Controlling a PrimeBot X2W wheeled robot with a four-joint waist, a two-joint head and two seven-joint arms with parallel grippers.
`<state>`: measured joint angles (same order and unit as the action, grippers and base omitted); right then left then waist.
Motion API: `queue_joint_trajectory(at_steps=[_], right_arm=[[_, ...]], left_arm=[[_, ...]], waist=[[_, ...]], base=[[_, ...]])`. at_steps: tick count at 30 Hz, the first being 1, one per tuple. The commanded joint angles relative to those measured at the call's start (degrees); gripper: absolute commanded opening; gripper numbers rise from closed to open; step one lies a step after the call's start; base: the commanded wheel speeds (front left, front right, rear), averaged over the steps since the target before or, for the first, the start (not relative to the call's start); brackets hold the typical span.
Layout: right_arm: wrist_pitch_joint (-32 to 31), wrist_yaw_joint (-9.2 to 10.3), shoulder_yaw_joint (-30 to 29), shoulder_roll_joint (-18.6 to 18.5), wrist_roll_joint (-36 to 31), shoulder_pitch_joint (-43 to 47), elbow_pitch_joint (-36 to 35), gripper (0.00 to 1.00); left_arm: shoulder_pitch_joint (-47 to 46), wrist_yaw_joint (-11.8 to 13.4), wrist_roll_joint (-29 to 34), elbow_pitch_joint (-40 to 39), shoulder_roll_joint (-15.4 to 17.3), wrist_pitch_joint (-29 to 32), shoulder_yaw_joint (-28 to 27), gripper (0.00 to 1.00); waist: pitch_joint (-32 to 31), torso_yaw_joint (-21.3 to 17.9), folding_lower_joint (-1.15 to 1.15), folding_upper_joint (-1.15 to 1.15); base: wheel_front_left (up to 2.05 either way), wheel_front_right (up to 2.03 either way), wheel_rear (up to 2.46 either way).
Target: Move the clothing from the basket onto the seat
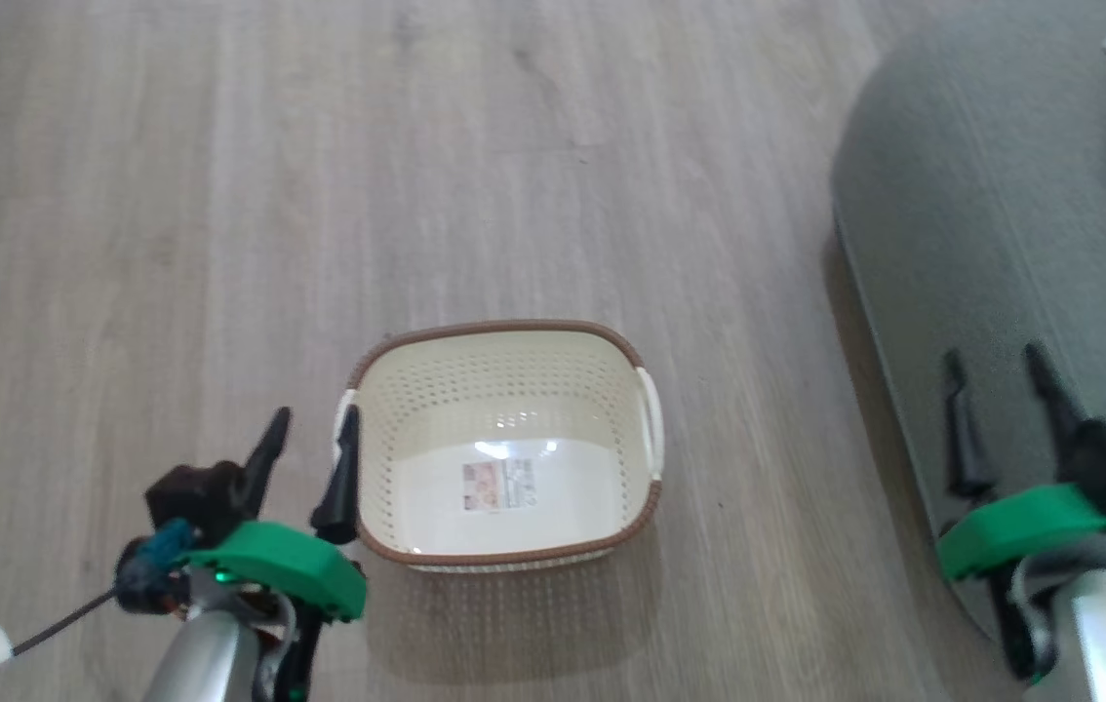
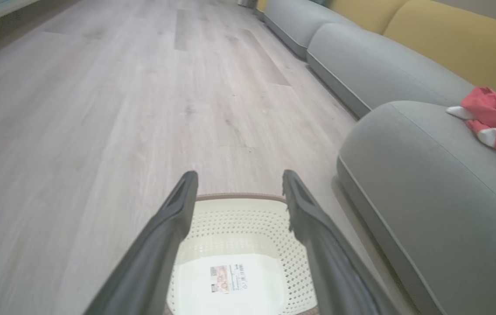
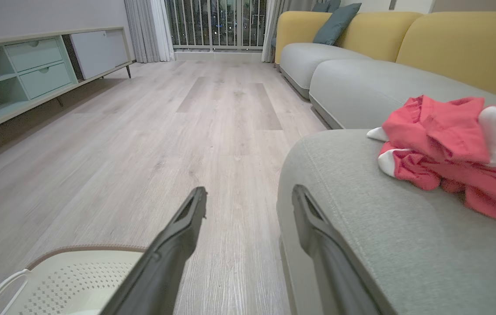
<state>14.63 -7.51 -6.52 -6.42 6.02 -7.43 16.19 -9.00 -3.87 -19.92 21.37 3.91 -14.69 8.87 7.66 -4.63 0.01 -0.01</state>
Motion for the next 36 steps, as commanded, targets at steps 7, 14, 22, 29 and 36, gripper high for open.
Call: queue_joint_trajectory(at_steps=[7, 14, 22, 29, 36], right_arm=[[0.37, 0.02, 3.5, 1.58, -1.85, 0.55, 0.02, 1.0], [0.37, 0.02, 3.71, 2.78, -3.2, 0.95, 1.7, 1.0], [0.37, 0.02, 3.96, 3.24, -3.94, 1.59, 2.47, 1.0], [0.37, 0.02, 4.09, 3.44, -4.04, 2.23, 2.87, 1.0], [0.37, 0.02, 4.27, 3.52, -3.58, 2.35, 3.07, 1.0]], left_arm=[[-1.05, -0.87, 2.07, -1.17, -0.22, -0.3, -5.58, 1.0], [0.23, -1.42, 3.72, 0.79, -0.69, -0.3, -8.16, 1.0], [1.04, -1.91, 4.1, 1.24, -0.96, -0.3, -9.54, 1.0], [1.31, -2.05, 3.95, 0.75, -1.01, -0.3, -9.91, 1.0], [1.19, -1.58, 3.8, 0.5, -1.02, -0.3, -9.24, 1.0]], waist=[[-2.67, 3.26, -0.01, 0.01], [-4.83, 3.54, -0.01, 0.01], [-6.17, 3.45, -0.01, 0.01], [-6.67, 3.17, -0.01, 0.01], [-6.73, 3.23, -0.01, 0.01]], base=[[0.0, 0.0, 0.0], [0.0, 0.0, 0.0], [0.0, 0.0, 0.0], [0.0, 0.0, 0.0], [0.0, 0.0, 0.0]])
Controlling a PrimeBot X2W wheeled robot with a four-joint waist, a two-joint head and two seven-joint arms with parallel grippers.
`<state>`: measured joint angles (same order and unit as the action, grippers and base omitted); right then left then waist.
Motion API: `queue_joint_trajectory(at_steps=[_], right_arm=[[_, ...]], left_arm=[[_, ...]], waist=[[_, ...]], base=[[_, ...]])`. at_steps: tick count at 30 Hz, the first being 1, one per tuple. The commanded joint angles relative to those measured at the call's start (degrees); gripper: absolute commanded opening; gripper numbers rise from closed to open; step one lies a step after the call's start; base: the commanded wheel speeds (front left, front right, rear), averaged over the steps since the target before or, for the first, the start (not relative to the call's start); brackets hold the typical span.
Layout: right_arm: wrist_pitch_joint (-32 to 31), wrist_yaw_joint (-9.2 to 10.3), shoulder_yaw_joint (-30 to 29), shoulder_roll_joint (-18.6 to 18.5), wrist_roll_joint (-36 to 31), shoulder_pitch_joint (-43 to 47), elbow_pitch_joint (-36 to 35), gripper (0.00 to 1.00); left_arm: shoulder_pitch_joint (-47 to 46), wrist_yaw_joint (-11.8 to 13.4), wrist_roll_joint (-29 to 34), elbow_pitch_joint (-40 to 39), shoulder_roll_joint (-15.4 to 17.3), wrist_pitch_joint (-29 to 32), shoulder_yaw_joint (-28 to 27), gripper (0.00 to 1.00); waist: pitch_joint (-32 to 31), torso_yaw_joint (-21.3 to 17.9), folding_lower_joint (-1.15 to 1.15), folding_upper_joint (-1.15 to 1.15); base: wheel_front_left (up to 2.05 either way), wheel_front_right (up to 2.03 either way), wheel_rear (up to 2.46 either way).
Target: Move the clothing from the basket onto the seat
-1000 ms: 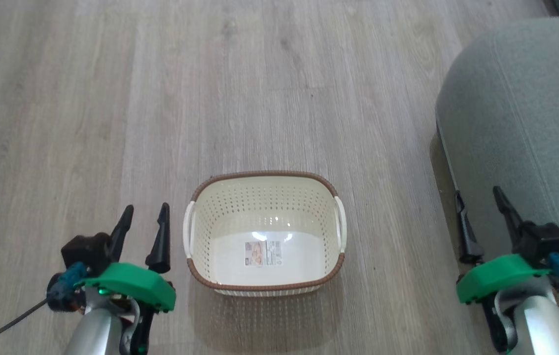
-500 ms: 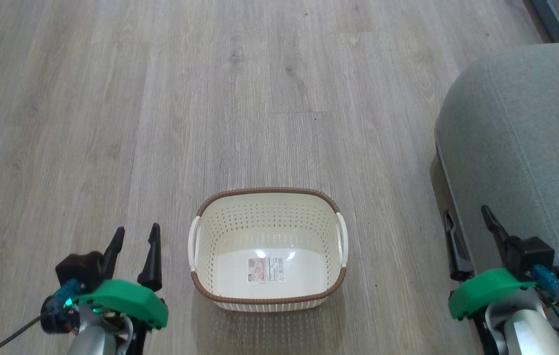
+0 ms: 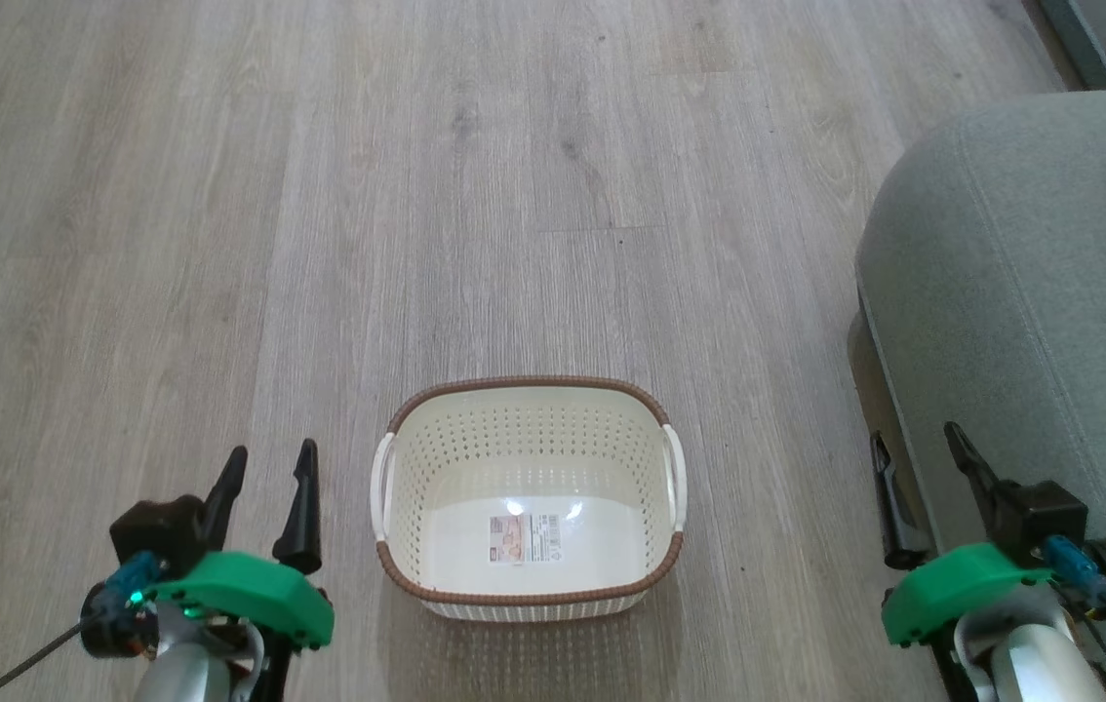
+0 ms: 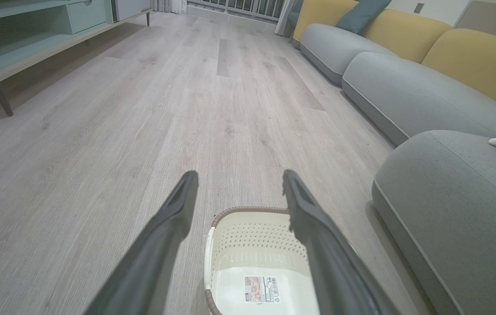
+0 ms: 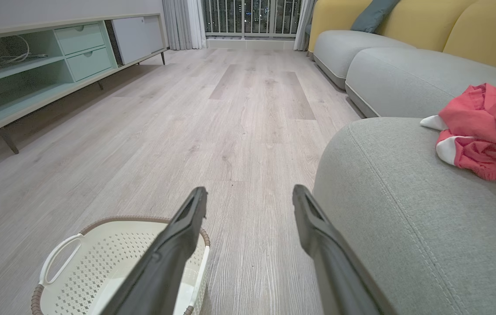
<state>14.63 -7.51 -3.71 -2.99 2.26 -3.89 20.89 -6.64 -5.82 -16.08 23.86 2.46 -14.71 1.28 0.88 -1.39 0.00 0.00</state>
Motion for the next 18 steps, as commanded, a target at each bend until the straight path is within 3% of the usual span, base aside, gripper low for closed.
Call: queue_joint_trajectory(at_steps=[1, 8, 9, 18], right_arm=[[0.37, 0.02, 1.54, 0.09, 0.31, -1.22, -1.64, 1.0], [0.37, 0.02, 1.92, 0.1, 0.86, -1.44, -1.81, 1.0], [0.0, 0.0, 0.43, 0.01, 0.63, -0.01, -0.03, 0.0], [-1.2, 0.0, -0.01, 0.05, 4.1, 0.62, 3.56, 0.0]], left_arm=[[-1.17, 0.42, -0.01, -2.02, 0.43, -0.29, -1.59, 1.0], [-1.16, 0.4, -0.04, -2.01, 0.43, -0.29, -1.2, 1.0], [0.01, 0.31, -0.21, -0.17, -0.01, 0.01, 0.68, 0.0], [1.39, 0.13, -3.05, 2.93, -0.31, 1.06, 0.16, 0.0]], waist=[[0.02, -0.04, 0.0, 0.0], [-0.17, -0.07, 0.0, 0.0], [-0.18, -0.07, 0.0, 0.0], [-0.22, -0.01, 0.0, 0.0]], base=[[0.0, 0.0, 0.0], [0.0, 0.0, 0.0], [0.0, 0.0, 0.0], [0.0, 0.0, 0.0]])
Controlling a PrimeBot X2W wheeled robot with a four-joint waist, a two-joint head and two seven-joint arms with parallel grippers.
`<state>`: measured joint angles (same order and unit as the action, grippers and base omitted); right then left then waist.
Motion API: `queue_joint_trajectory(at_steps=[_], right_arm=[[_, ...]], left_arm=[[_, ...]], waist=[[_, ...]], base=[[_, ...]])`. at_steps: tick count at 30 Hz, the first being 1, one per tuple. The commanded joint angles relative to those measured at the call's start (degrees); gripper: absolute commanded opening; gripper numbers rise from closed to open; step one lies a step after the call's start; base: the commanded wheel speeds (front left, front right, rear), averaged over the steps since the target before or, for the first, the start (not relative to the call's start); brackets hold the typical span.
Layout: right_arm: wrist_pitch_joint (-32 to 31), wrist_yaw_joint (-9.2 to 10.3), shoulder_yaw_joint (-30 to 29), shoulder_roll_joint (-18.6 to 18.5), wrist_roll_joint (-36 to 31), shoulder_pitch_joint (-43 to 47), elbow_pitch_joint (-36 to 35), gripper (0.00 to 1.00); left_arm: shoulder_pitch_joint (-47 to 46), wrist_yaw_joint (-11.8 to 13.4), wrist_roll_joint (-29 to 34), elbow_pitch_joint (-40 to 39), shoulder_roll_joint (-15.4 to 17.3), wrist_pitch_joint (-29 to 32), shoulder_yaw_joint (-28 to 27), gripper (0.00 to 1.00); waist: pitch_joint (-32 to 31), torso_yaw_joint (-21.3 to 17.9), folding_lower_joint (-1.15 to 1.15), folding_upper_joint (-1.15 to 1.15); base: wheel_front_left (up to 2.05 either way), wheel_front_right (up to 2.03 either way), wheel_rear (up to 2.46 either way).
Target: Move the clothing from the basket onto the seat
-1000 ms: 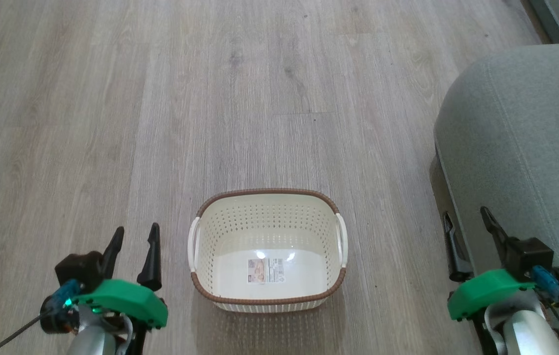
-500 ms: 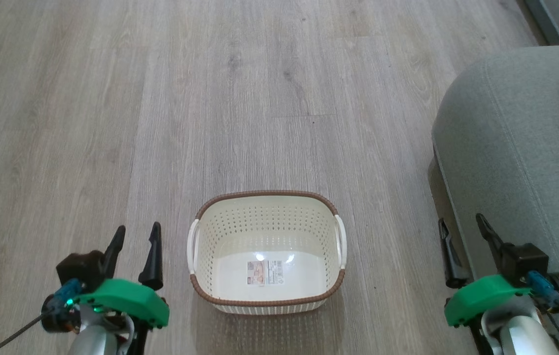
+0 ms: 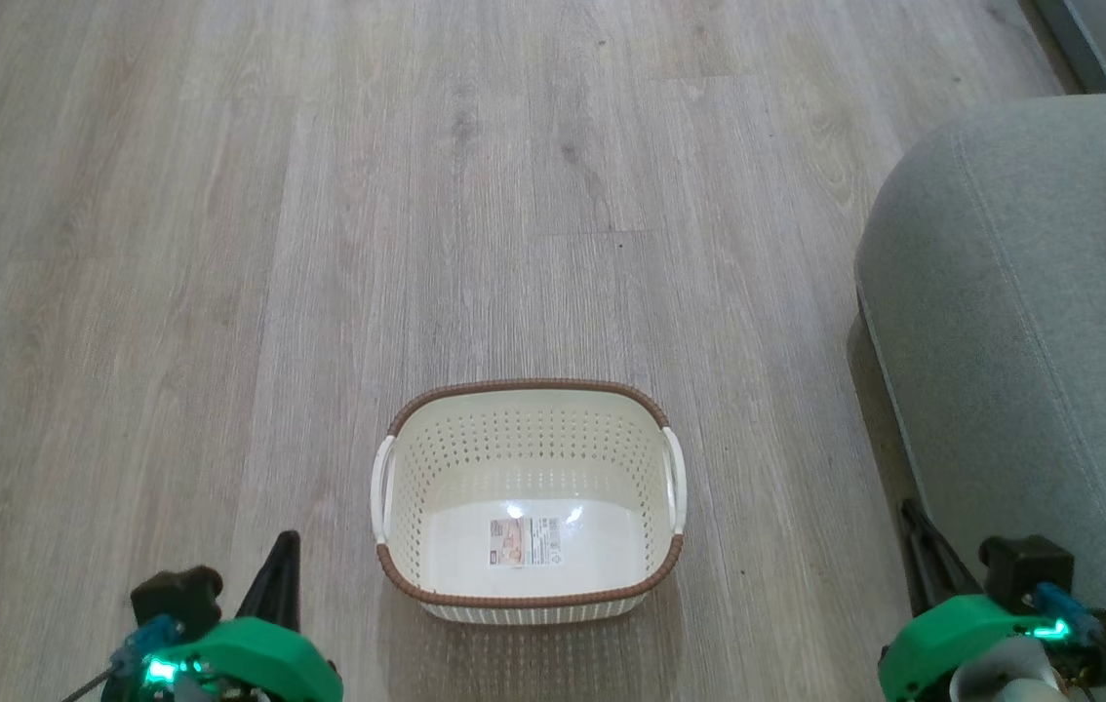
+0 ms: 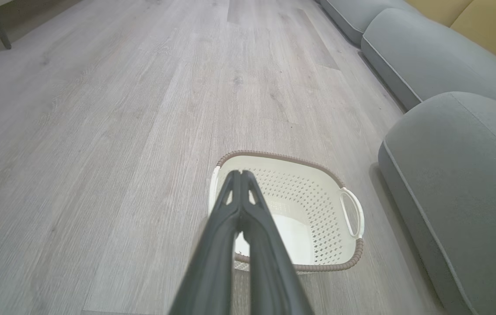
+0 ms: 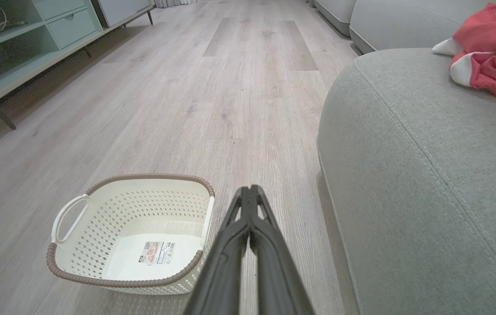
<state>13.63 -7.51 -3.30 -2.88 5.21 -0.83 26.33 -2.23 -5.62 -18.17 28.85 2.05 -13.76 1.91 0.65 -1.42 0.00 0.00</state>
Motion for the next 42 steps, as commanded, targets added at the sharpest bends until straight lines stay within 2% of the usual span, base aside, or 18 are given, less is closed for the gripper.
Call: queue_joint_trajectory(at_steps=[1, 42], right_arm=[[-0.37, 0.0, -0.43, -0.06, 1.87, -2.45, -1.97, 0.0], [-6.8, 0.01, -1.16, -0.04, 30.46, -3.22, -5.67, 0.0]], left_arm=[[-3.02, -0.09, -1.58, -2.17, 0.1, 0.28, -0.53, 0.0], [-3.19, -0.68, -25.9, -6.56, 0.35, 6.84, -3.03, 0.0]], waist=[[0.0, 0.03, 0.0, 0.0], [-0.16, 0.49, 0.0, 0.0]], base=[[0.0, 0.0, 0.0], [0.0, 0.0, 0.0]])
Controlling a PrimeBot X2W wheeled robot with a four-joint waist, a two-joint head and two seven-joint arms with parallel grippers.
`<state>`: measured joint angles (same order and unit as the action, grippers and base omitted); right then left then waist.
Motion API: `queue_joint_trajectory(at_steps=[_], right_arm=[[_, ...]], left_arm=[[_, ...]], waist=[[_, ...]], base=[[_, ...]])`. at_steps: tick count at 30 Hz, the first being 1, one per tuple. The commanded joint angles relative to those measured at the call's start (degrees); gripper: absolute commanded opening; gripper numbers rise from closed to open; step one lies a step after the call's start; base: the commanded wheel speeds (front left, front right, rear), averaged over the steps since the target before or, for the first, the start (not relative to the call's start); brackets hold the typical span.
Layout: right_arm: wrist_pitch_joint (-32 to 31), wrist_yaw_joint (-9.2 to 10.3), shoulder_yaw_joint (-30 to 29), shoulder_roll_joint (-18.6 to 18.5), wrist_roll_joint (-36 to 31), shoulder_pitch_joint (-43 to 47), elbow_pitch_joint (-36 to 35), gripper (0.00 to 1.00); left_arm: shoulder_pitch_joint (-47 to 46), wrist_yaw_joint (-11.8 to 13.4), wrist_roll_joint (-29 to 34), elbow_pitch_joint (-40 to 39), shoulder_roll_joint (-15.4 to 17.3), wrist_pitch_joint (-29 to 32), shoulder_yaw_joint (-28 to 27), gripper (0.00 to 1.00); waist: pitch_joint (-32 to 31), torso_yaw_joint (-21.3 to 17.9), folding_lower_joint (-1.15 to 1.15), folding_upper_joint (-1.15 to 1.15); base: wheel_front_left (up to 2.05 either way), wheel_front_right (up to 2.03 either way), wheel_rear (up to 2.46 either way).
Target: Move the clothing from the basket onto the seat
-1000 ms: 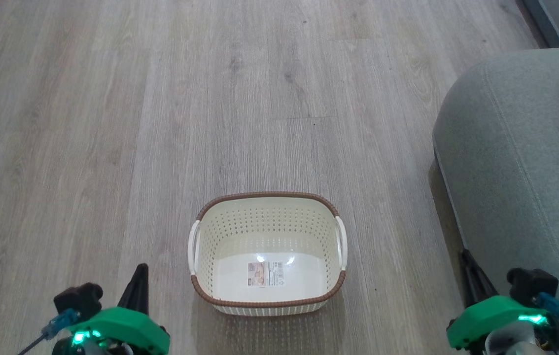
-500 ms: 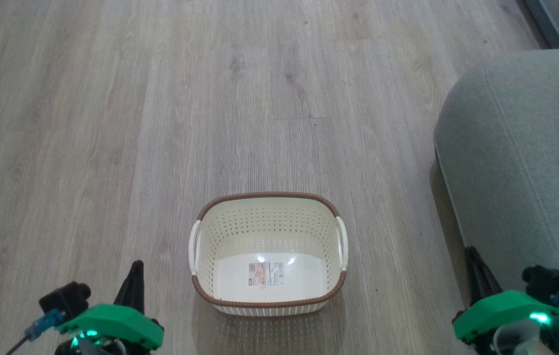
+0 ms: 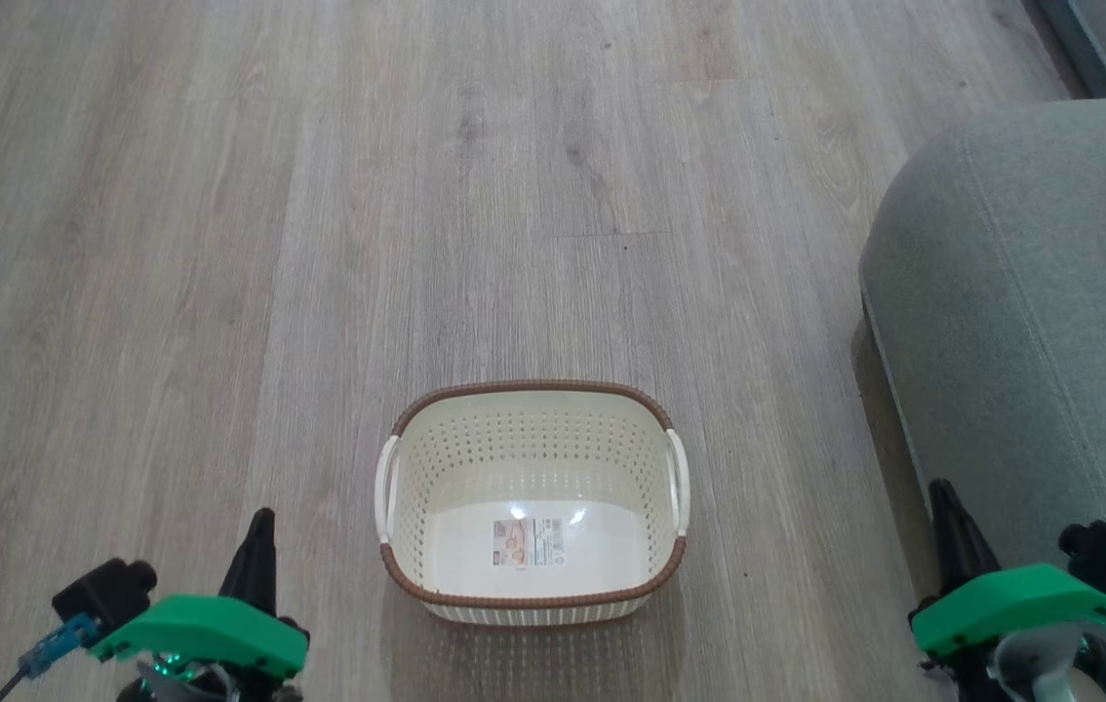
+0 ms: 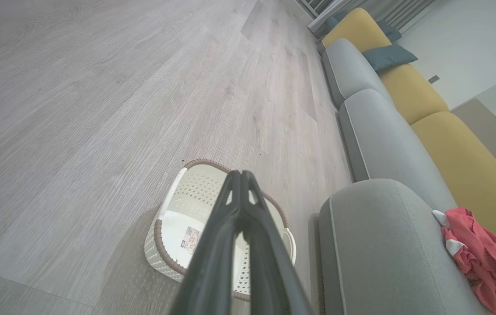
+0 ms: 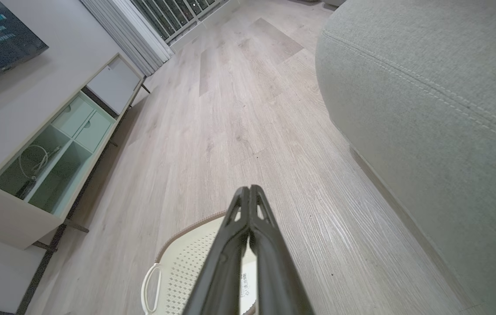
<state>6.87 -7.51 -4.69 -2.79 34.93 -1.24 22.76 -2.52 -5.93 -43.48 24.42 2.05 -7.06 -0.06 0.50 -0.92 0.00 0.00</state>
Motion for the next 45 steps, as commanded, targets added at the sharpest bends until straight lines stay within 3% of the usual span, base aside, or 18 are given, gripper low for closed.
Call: queue_joint_trajectory(at_steps=[1, 45], right_arm=[[-0.21, 0.01, 0.2, -0.14, 1.46, -2.83, -2.18, 0.0], [-7.43, 0.01, -0.92, -0.11, 32.06, -3.99, -5.78, 0.0]], left_arm=[[-2.91, -0.39, -1.19, -2.23, 0.35, 0.31, -1.14, 0.0], [-3.33, -1.03, -27.25, -6.69, 0.61, 7.58, -4.06, 0.0]], waist=[[0.0, 0.01, 0.0, 0.0], [-0.18, 0.51, 0.0, 0.0]], base=[[0.0, 0.0, 0.0], [0.0, 0.0, 0.0]])
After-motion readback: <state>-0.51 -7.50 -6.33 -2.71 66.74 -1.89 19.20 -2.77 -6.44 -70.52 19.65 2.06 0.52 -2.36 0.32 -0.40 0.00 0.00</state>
